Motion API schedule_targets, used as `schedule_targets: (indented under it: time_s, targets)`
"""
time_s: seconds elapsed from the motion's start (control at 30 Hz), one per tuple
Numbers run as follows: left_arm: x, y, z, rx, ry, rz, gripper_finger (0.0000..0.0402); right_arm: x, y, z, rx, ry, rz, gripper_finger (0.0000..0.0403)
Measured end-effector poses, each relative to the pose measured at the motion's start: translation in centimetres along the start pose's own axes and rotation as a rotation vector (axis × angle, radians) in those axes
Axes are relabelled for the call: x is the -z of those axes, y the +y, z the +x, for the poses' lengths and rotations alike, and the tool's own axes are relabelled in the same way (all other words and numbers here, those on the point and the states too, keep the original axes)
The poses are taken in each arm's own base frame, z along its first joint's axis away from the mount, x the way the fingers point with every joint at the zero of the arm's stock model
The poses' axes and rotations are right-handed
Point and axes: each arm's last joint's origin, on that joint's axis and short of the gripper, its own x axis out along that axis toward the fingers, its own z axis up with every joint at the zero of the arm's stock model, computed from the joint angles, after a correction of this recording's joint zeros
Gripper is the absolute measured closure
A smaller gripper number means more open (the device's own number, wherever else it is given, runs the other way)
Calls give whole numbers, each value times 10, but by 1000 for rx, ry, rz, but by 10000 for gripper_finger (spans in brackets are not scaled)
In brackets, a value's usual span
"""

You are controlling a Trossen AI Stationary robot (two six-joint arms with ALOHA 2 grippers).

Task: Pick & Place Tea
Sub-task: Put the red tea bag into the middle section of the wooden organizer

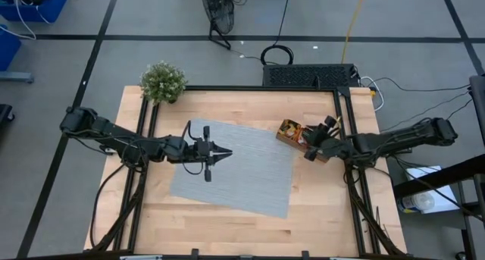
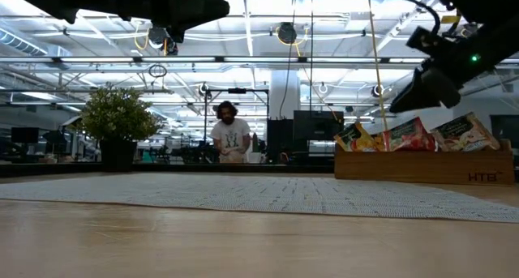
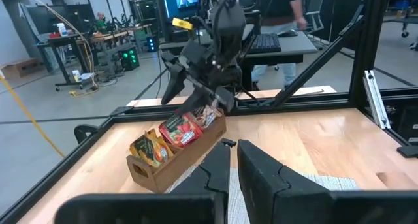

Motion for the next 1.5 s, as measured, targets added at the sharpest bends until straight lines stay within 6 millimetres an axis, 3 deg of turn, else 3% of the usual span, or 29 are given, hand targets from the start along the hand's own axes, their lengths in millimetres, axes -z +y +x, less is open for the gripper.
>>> schedule_targets:
  time_s: [0.17,0.3,0.37,0.5,0.77,1.5]
  targets:
    - [0,0,0,0,0,0,366,-14,1,-5,-137,-63,-37,264]
    - [0,0,0,0,0,4,366,-26,5,-6,-261,59,-103,369]
    - [0,0,0,0,0,5,366,-26,10,-2,-273,151,-129,390]
    - [0,0,0,0,0,5,366,-15,22,10,-285,309,-173,401]
    - [0,0,0,-1,2,7,366,-4,33,26,-177,402,-250,402]
    - [1,0,0,0,9,9,366,4,25,37,-181,472,-166,403]
